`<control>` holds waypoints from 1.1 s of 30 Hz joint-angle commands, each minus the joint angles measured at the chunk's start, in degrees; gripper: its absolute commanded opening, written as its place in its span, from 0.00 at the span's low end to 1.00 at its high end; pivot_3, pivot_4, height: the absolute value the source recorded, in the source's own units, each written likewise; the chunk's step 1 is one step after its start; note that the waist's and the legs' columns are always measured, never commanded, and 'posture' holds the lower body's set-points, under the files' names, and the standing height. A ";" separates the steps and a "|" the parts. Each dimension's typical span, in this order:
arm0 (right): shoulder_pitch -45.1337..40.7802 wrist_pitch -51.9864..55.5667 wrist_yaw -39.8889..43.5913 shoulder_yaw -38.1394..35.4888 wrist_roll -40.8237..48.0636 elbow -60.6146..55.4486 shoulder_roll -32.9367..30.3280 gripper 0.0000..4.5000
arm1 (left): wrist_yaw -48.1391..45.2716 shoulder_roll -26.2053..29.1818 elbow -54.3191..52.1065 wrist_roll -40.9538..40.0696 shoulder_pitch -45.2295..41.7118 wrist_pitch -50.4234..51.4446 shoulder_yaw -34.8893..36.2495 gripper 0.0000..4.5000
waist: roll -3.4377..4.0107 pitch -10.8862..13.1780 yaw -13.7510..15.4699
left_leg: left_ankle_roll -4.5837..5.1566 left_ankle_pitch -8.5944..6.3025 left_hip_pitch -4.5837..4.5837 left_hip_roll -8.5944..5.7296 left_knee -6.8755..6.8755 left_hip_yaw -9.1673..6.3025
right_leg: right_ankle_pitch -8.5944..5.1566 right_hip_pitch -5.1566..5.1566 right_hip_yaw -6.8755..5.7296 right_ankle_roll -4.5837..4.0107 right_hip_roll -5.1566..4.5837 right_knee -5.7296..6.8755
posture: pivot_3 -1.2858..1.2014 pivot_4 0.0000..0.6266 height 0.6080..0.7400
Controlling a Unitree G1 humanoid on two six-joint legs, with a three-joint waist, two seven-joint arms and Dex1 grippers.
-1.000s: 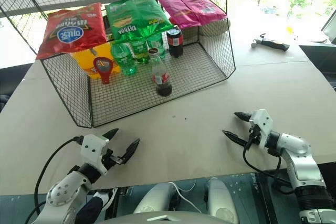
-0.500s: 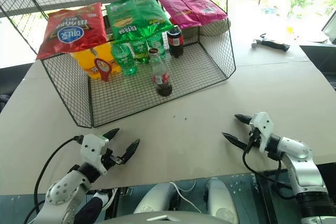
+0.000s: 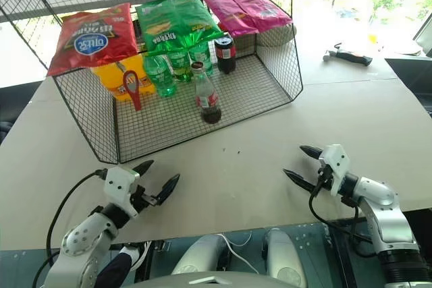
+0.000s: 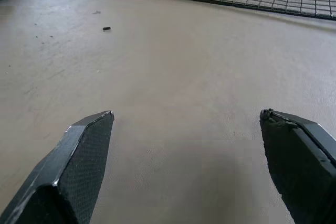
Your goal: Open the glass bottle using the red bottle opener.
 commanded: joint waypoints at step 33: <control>-15.32 23.12 -11.41 4.56 16.41 -30.32 7.93 0.99 | 17.40 -2.97 16.46 7.69 -37.21 -5.46 6.18 1.00 | -0.33 -0.06 -0.01 | -0.42 0.23 -0.91 -0.16 0.11 -0.21 | 0.12 -0.96 -0.17 -0.10 -0.01 0.18 | 0.52 0.24 0.96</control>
